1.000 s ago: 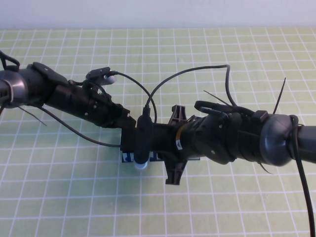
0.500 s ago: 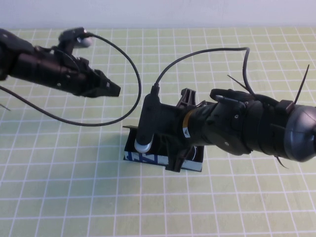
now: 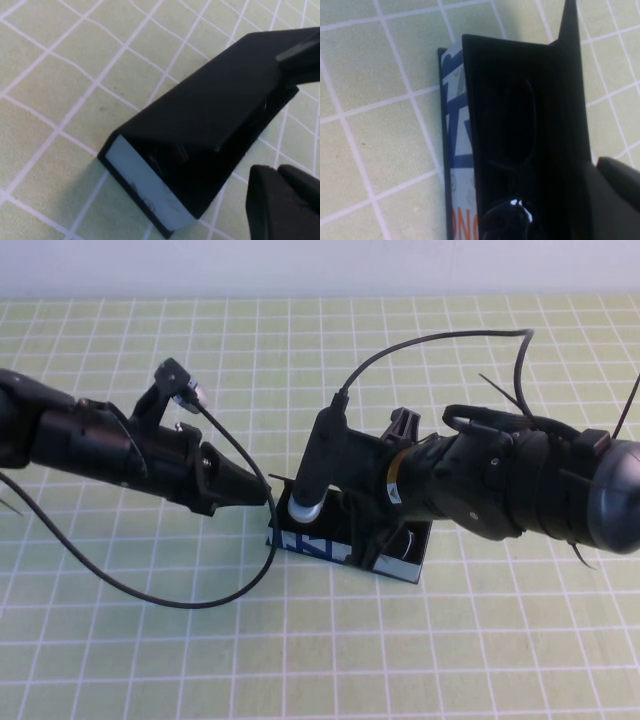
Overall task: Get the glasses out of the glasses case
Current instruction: Pick up the glasses from the glasses case
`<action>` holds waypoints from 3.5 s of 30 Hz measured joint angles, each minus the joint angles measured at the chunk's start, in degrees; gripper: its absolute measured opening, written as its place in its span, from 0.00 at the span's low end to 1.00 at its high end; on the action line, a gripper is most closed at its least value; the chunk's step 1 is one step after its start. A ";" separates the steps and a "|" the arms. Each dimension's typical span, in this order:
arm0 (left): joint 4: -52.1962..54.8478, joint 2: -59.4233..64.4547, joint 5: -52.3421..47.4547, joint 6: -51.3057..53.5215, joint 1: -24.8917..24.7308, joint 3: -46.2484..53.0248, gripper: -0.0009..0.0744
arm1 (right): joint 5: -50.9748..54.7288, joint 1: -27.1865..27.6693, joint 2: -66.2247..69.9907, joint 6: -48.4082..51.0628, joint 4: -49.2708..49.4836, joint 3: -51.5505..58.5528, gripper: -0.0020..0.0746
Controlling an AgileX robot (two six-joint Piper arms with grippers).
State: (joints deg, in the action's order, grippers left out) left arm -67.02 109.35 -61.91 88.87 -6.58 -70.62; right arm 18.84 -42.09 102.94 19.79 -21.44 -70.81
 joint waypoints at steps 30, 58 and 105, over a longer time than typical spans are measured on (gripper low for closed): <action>-10.56 10.75 -1.03 8.71 0.00 0.30 0.01 | -0.96 0.12 -0.25 -1.69 0.62 0.00 0.06; -10.43 10.83 -1.16 6.76 0.00 0.30 0.01 | 14.50 0.12 2.04 -24.24 19.73 -2.01 0.01; -9.15 10.83 -1.88 5.80 0.00 0.30 0.01 | 47.51 11.72 18.75 0.81 37.06 -40.16 0.01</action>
State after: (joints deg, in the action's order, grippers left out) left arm -76.17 120.18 -63.79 94.67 -6.58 -70.31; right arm 66.35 -30.37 121.69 20.60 15.62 -110.97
